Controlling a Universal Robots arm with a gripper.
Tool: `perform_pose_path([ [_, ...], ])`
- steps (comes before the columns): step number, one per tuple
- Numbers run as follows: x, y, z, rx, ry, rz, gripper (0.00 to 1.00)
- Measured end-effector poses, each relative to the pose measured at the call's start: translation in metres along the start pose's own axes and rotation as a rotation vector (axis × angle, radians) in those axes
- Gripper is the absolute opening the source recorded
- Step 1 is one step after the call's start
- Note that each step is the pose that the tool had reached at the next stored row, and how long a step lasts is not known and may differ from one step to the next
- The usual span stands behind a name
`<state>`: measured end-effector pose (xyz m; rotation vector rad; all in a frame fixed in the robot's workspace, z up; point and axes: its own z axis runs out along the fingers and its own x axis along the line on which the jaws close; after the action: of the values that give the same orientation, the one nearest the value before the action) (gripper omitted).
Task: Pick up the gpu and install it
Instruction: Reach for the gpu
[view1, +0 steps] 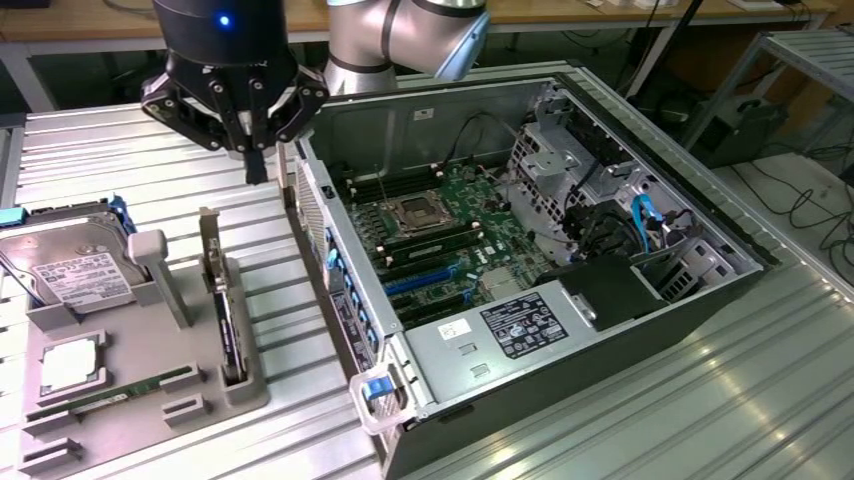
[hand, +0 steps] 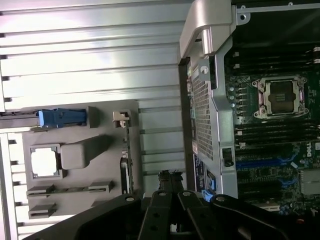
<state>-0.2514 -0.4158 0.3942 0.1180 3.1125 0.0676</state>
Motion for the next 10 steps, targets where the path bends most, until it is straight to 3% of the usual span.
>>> perform_pose_path([
  [10,0.0066,-0.0025,-0.0003,0.0000,0.0000,0.000,0.11],
])
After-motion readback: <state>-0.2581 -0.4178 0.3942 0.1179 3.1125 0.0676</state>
